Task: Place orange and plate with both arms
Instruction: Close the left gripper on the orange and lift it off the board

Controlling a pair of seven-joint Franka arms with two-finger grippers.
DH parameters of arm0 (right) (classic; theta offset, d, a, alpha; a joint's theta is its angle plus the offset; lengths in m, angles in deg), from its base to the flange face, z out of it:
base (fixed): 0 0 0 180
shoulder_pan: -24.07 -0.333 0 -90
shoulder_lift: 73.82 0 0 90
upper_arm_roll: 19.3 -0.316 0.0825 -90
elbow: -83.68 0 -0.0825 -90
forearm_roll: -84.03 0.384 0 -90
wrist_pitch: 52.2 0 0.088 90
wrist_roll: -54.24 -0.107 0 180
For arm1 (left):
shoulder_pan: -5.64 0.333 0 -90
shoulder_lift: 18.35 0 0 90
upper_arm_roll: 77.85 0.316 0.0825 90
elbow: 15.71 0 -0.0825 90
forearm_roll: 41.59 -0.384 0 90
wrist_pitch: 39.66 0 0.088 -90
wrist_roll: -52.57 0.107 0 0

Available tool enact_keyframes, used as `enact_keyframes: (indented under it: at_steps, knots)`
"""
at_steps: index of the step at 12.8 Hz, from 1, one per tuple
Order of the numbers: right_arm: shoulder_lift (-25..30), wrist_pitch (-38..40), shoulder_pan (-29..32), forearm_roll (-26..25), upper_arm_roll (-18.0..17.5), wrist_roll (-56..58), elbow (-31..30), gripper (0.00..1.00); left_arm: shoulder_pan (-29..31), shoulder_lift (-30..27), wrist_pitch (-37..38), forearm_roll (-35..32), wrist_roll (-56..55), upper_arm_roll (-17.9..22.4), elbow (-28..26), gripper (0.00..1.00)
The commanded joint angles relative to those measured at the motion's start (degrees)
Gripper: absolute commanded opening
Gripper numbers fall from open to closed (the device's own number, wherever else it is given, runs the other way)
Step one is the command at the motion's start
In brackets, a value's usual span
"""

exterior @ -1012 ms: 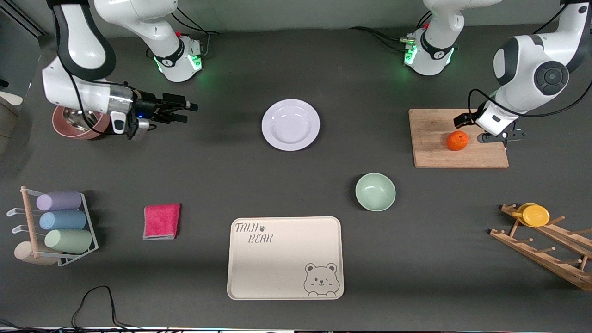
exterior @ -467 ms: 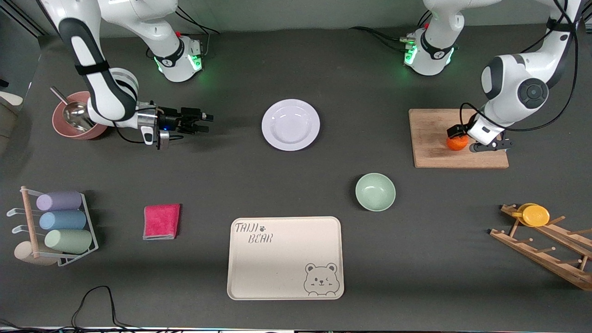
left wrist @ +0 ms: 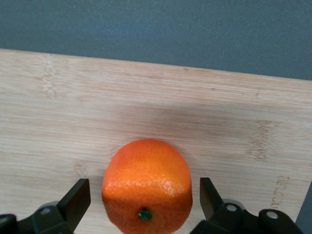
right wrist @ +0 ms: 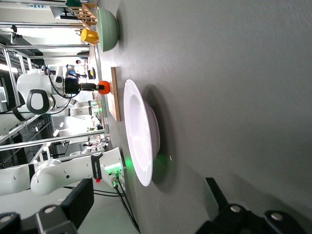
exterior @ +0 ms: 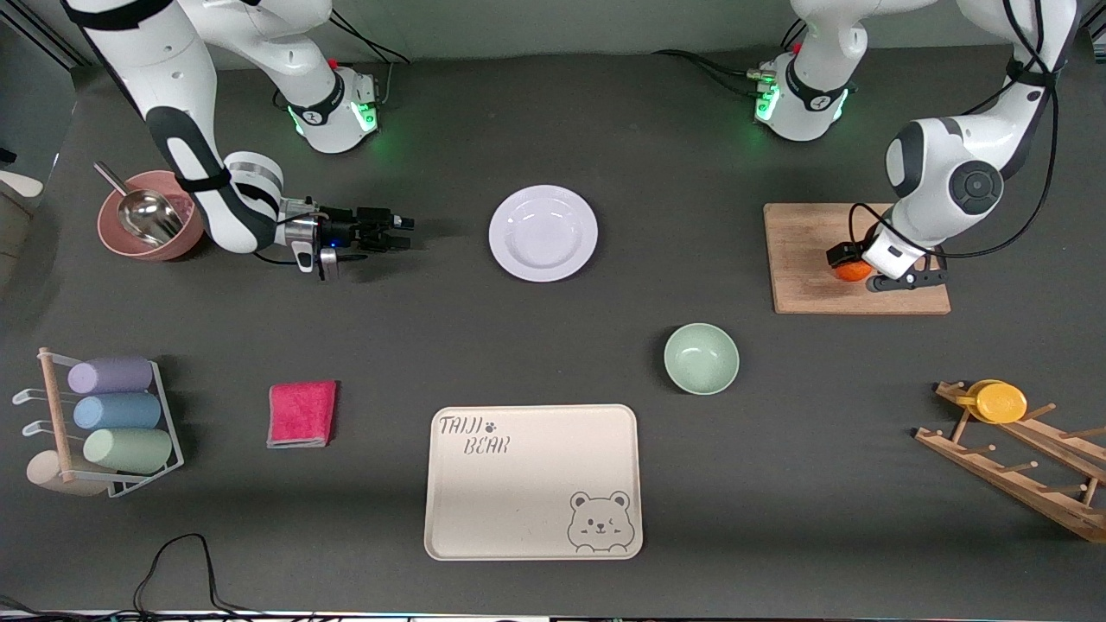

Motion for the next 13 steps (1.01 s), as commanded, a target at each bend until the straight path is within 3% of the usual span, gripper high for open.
enact_keyframes:
  at_steps: [1, 2, 3, 4, 6, 11, 13]
  knots:
    - [-2.89, 1.51, 0.08, 2.92, 0.38, 2.15, -0.12, 1.0, 0.38, -0.18, -1.22, 0.32, -0.41, -0.25, -0.8, 1.0]
    - [-3.07, 1.59, 0.08, 2.92, 0.38, 1.46, -0.04, 1.0, 0.38, -0.18, -1.22, 0.32, -0.33, -0.25, -0.8, 0.99]
    - [-2.9, 1.68, 0.08, 2.92, 0.38, 1.1, -0.04, 1.0, 0.38, -0.27, -1.22, 0.32, -0.15, -0.25, -0.8, 0.67]
    - [-2.99, 1.68, 0.08, 2.92, 0.38, 0.92, -0.04, 1.0, 0.29, -0.45, -1.13, 0.32, -0.06, -0.25, -0.8, 0.01]
    - [-2.9, 1.68, 0.08, 2.92, 0.38, -0.12, 0.05, 1.0, 0.29, -0.45, -1.05, 0.32, -0.06, -0.25, -0.71, 0.0]
    - [-2.72, 1.59, 0.08, 2.84, 0.47, -0.05, 0.14, 0.62, 0.2, -1.67, 0.01, 0.32, 0.03, -0.25, -0.54, 0.0]
    - [-2.72, 1.59, 0.08, 2.84, 0.47, 0.39, 0.22, 0.51, 0.03, -4.91, 4.81, 0.32, -0.06, -0.42, 0.42, 0.0]
